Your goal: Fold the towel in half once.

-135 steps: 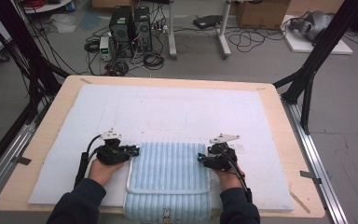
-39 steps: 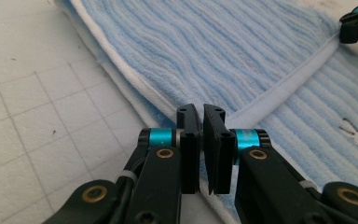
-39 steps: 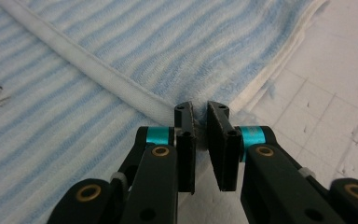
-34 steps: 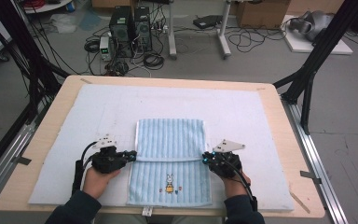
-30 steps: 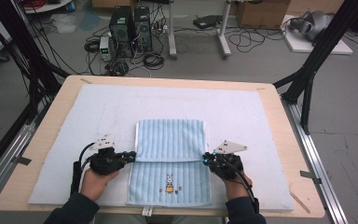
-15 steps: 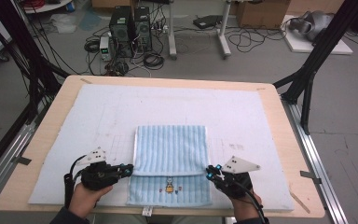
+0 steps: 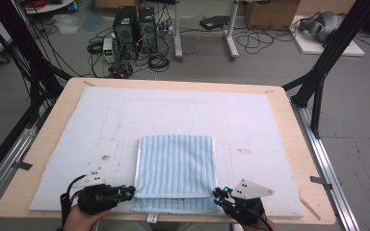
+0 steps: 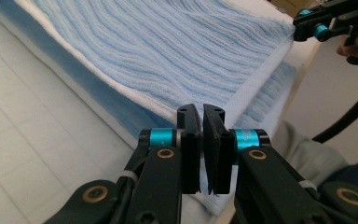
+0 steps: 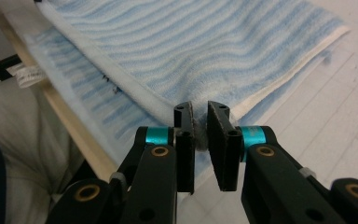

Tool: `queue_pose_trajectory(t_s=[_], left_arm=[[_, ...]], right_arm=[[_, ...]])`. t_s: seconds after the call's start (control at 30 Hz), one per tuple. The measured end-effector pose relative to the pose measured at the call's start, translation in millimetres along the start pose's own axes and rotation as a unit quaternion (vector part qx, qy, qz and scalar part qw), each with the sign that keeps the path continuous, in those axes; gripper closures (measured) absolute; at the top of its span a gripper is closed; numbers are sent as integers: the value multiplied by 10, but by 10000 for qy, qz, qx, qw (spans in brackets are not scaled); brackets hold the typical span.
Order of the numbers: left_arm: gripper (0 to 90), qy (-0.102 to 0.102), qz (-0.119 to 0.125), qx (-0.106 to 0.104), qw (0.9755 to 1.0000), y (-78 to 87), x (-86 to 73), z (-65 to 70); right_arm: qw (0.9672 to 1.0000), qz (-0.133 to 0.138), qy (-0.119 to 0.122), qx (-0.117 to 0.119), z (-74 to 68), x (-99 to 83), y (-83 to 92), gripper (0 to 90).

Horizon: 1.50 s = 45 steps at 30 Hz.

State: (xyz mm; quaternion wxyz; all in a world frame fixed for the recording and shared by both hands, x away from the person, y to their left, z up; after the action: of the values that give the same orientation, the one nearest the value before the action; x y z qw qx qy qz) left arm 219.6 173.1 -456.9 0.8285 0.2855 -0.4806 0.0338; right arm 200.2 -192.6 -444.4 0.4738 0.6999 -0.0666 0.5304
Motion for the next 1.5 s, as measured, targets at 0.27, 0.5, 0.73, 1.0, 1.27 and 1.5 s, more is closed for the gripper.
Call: queue_pose_trajectory(t_s=[0.27, 0.5, 0.73, 1.0, 1.27, 1.5], left_arm=[[526, 117, 211, 369, 9990, -36, 140, -168], [395, 137, 674, 802, 9944, -151, 562, -542], [367, 333, 830, 1034, 9906, -311, 726, -889], [374, 462, 433, 1280, 9897, -556, 836, -1135], [437, 590, -4, 1434, 9879, -774, 751, -1212], [855, 311, -195, 1467, 9885, -794, 717, -1155]], right_arm=[[9996, -93, -237, -105, 78, -43, -96, 571], [9977, 35, -417, -535, 411, 212, -275, 469], [9949, 10, -745, -676, 759, 366, -555, 444], [9943, -258, -759, -708, 929, 577, -910, 431], [9904, -523, -1016, -777, 1034, 606, -1154, 434], [9913, -769, -886, -593, 1005, 567, -1232, 748]])
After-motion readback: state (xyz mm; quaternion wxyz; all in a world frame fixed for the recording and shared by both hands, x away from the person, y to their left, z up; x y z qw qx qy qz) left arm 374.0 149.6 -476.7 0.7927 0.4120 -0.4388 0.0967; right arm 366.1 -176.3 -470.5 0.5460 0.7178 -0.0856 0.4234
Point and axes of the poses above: each handheld gripper's, and its own axes: y roughly backward along the jaws, x roughly out of its top, z roughly to its right, the point moved 4 cm from there along -y, roughly forward along the jaws, and after that the axes turned 4 degrees about -x, right-handed, at the moved point
